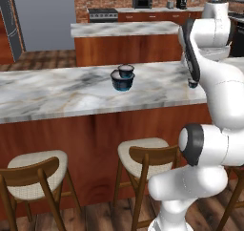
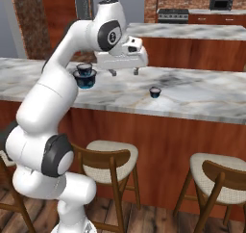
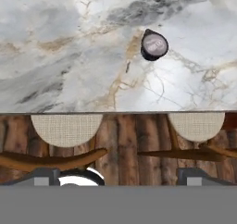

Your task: Stack the yogurt containers by placing the smaller containers on top of the larger containers.

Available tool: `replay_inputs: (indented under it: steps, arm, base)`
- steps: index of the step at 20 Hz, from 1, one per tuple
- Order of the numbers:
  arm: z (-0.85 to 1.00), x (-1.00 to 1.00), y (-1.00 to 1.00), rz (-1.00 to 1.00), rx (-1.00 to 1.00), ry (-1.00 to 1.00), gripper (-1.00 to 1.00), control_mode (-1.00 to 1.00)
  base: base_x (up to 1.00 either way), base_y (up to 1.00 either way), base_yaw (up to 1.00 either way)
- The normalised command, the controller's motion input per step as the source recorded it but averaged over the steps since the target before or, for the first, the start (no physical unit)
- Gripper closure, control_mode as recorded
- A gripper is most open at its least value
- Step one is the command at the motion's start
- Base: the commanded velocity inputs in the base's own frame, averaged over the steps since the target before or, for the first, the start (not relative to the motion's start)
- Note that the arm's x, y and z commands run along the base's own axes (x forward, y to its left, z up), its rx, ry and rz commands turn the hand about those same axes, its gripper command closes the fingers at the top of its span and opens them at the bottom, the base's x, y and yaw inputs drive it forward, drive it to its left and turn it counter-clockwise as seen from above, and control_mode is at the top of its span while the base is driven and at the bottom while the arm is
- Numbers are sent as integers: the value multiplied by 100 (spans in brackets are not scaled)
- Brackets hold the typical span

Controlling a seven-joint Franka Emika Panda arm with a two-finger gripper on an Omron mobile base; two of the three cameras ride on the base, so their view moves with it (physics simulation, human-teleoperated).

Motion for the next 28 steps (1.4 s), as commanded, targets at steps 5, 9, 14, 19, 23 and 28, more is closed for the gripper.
replay_inputs:
  steps: [5, 9, 14, 19, 23, 28]
  arm:
    - [-18, -2, -26, -14, 19, 0, -100, -100]
    - [-19, -15, -18, -17, 18, -2, -100, -100]
    - [-12, -13, -13, -18, 16, -4, -100, -100]
    - [-9, -2, -1, -18, 11, -7, -100, -100]
    - [-18, 0, 0, -17, 8, -7, -100, -100]
    - [-29, 0, 0, -16, 7, -1, -100, -100]
  base:
    - [0, 0, 0]
    - [0, 0, 0]
    - [0, 0, 0]
    - [0, 0, 0]
    - [0, 0, 0]
    - [0, 0, 0]
